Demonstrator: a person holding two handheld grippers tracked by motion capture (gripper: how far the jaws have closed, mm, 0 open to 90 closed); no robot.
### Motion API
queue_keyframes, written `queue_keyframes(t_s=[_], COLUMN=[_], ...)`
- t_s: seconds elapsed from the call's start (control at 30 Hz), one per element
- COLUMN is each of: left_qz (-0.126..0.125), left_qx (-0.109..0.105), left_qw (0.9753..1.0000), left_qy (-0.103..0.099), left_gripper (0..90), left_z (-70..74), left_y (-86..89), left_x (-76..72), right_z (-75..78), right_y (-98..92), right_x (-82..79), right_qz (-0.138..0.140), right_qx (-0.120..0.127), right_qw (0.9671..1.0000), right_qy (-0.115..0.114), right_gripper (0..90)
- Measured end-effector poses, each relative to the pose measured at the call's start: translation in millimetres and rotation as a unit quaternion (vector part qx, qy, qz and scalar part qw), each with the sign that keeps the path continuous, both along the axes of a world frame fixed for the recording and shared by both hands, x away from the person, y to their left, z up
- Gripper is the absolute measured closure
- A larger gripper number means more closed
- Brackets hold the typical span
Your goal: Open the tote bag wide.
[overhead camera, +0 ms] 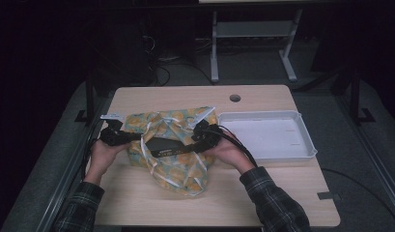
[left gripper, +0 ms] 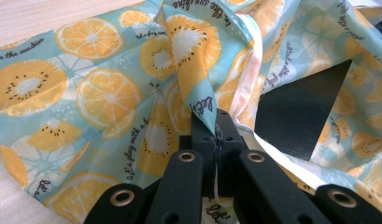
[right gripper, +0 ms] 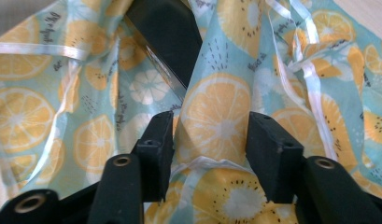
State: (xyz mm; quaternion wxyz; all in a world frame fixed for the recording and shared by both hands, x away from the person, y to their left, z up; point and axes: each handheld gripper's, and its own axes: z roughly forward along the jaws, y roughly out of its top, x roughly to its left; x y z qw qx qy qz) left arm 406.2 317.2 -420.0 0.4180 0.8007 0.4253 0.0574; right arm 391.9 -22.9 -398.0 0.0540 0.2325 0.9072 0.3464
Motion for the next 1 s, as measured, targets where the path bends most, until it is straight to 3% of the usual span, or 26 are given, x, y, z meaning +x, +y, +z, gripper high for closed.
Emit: queue_keyframes(t_s=[0.2,0.23,0.3,0.37,0.6,0.67,0.8,0.83,1.0], left_qz=[-0.001,-0.002,-0.003,-0.006,-0.004,0.001,0.012,0.015,0.030], left_qx=[-0.002,-0.002,-0.001,0.000,-0.006,-0.018,-0.026,-0.029,-0.023], left_qw=[1.0000,1.0000,1.0000,1.0000,0.9999,0.9998,0.9994,0.9993,0.9990], left_qy=[-0.001,-0.001,-0.001,-0.002,-0.008,-0.012,-0.017,-0.018,-0.023], left_gripper=[89.4,89.4,89.4,89.4,89.4,89.4,89.3,89.3,89.3], left_z=[0.1,0.1,0.0,0.4,5.7,7.6,10.6,10.5,7.3], left_y=[-0.4,-0.3,-0.4,-0.4,1.1,2.5,9.7,11.2,16.4], left_x=[0.3,0.4,0.6,0.6,-0.6,-0.5,1.1,1.6,5.4], right_z=[-3.6,-4.6,-4.9,-5.2,6.4,13.2,23.9,26.5,23.0], right_y=[1.2,1.1,1.0,0.2,-4.3,-6.8,-12.7,-14.6,-16.0], right_x=[0.6,1.3,1.6,1.9,4.6,8.0,19.3,29.9,48.8], right_qz=[-0.005,-0.005,-0.005,-0.003,-0.008,-0.015,-0.035,-0.042,-0.067], right_qx=[-0.006,-0.006,-0.006,-0.008,0.005,0.014,0.032,0.025,0.020], right_qw=[1.0000,1.0000,1.0000,0.9999,0.9998,0.9996,0.9986,0.9984,0.9973], right_qy=[0.000,0.000,-0.001,-0.007,-0.015,-0.020,-0.023,-0.026,-0.019], right_gripper=[66.8,73.8,76.7,87.0,88.9,88.9,88.9,88.9,89.1])
